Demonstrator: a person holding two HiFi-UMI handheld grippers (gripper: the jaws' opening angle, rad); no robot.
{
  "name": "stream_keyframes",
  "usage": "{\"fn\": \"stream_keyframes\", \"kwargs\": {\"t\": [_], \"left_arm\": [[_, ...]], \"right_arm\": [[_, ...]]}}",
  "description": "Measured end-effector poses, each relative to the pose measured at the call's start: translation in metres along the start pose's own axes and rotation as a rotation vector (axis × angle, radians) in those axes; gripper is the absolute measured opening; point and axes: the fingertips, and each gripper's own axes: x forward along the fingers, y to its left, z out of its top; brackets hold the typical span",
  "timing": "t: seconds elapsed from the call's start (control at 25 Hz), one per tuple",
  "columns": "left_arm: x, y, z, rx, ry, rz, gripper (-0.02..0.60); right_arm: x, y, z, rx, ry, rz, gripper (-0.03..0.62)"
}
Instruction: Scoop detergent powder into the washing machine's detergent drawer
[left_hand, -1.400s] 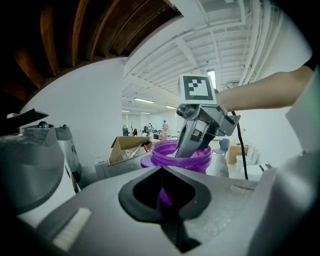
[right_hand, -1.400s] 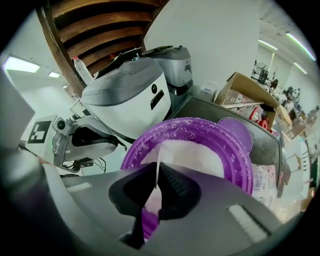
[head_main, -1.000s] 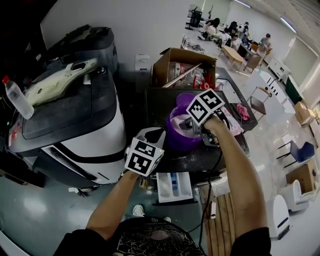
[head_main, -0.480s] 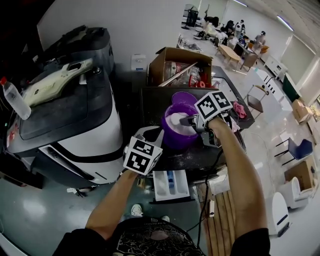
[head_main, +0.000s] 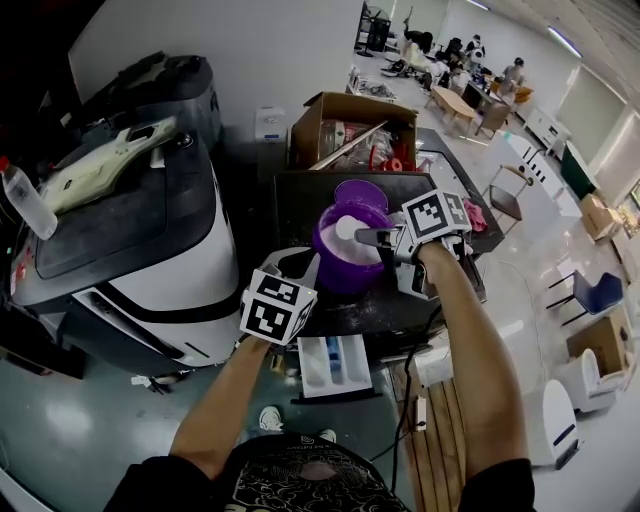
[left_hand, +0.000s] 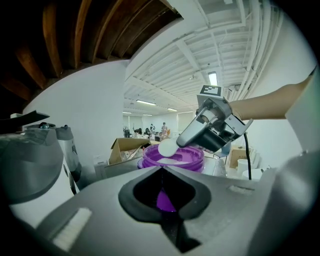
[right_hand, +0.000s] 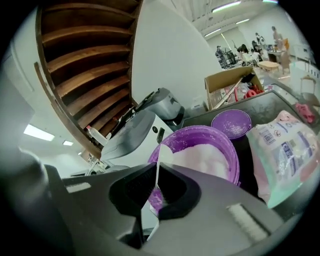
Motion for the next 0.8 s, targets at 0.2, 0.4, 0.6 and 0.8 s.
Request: {"fn": "stream_keyframes", "kwargs": {"t": [0.2,0.4,0.6,0.8], "left_arm": [[-0.002,-0.004,-0.001,0.0,0.001,0.007,0.002],[-0.006,-0.003,0.002,-0.003,-0.003,0.022,0.002],[-0.008,-0.002,0.002,-0.003,-0.003,0.029,0.002],[-0.008,-0.006,0.004,0.0,-0.002,0.028,0.002]], "right_arm": [[-0.007,0.0,0.005,0.079,-0.103,0.048,0.035],[-0.013,-0.003,0.01,0.153,-0.191,0.095,0.035],[-0.018,-0.001,0.014,0.224,-0.269,0.141,0.035],[-0.021,0.002,0.014,0.278,-0.322,0.187,0.037]]}}
